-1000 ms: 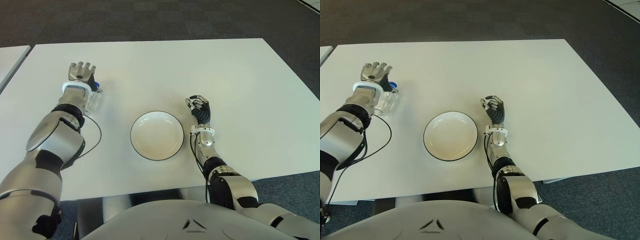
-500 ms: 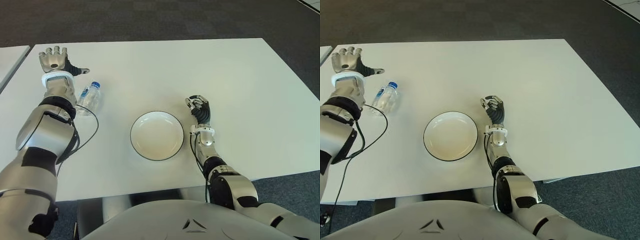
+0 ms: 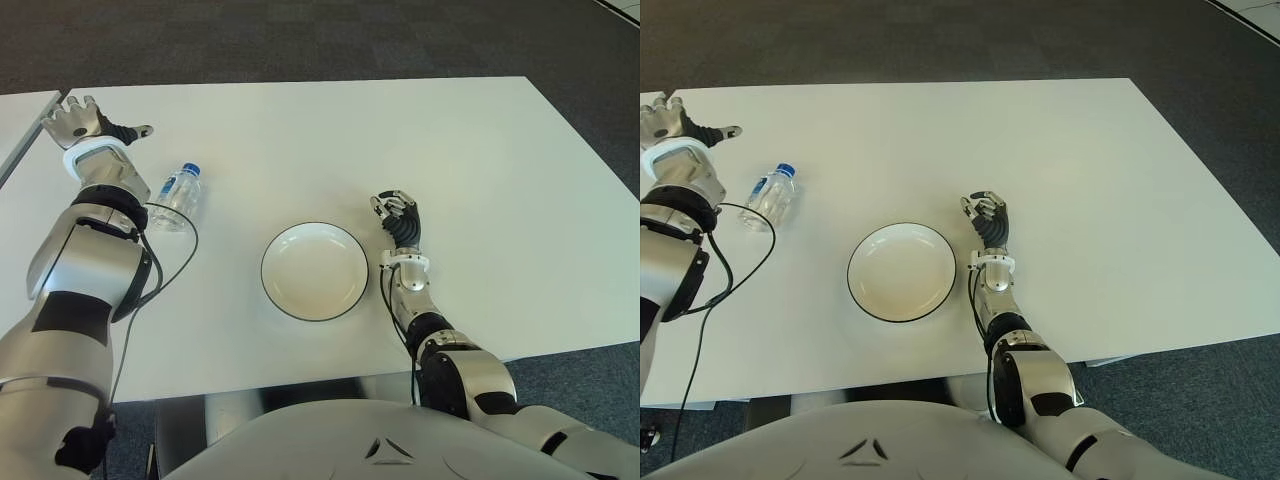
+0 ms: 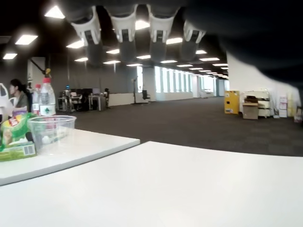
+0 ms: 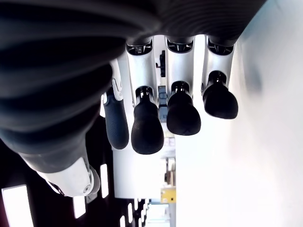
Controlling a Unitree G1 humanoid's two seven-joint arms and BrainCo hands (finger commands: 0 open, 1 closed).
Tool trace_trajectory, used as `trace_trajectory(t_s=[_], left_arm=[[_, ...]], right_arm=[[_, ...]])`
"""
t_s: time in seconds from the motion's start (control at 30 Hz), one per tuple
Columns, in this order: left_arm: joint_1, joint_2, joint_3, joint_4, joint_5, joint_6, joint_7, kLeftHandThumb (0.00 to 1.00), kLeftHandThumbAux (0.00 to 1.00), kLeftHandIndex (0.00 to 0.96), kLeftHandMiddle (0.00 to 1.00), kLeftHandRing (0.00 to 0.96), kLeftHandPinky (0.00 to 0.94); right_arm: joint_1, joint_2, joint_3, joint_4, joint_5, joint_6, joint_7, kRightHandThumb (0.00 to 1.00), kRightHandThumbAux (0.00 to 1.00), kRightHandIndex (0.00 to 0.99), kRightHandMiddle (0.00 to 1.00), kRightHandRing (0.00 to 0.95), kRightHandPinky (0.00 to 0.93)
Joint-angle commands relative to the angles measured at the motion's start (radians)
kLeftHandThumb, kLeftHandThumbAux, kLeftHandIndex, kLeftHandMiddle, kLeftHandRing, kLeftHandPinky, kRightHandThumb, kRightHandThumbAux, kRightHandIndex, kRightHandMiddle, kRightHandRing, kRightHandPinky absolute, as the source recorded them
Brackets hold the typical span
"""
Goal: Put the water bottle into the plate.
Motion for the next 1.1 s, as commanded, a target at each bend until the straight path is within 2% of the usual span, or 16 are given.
trace_trajectory(t_s=[0.03,0.17,0.37,0.57,0.67,1.1], left_arm=[[0.029,-0.018,0.044,0.005,-0.046,0.012,-0.006,0.048,0.283,0.0,0.0,0.0,0.0],[0.038,-0.028,0.077,0.01,-0.081,0.015,-0.06,0.037,0.283,0.0,0.0,0.0,0.0],[0.08,-0.047,0.133,0.017,-0.14,-0.034,-0.172,0.042,0.301,0.0,0.0,0.0,0.0],[0.084,-0.064,0.141,0.012,-0.153,-0.034,-0.231,0.057,0.318,0.0,0.0,0.0,0.0],[0.093,-0.094,0.136,0.006,-0.155,-0.033,-0.252,0.065,0.328,0.018,0.0,0.0,0.0],[0.146,-0.136,0.13,-0.027,-0.164,-0.117,-0.319,0.083,0.353,0.091,0.0,0.0,0.022]], right_arm=[[0.023,-0.001,0.003,0.027,0.001,0.026,0.003,0.706,0.727,0.437,0.776,0.78,0.786],[0.022,-0.008,0.01,0.029,-0.006,0.043,0.006,0.706,0.727,0.437,0.773,0.778,0.784],[0.024,-0.009,0.016,0.023,-0.015,0.046,-0.013,0.705,0.728,0.437,0.767,0.773,0.778],[0.027,-0.01,0.02,0.019,-0.017,0.047,-0.011,0.705,0.728,0.437,0.768,0.773,0.784],[0.027,-0.012,0.023,0.019,-0.018,0.056,-0.016,0.705,0.728,0.437,0.768,0.772,0.78],[0.028,-0.006,0.02,0.012,-0.004,0.058,-0.013,0.706,0.728,0.437,0.774,0.777,0.79]])
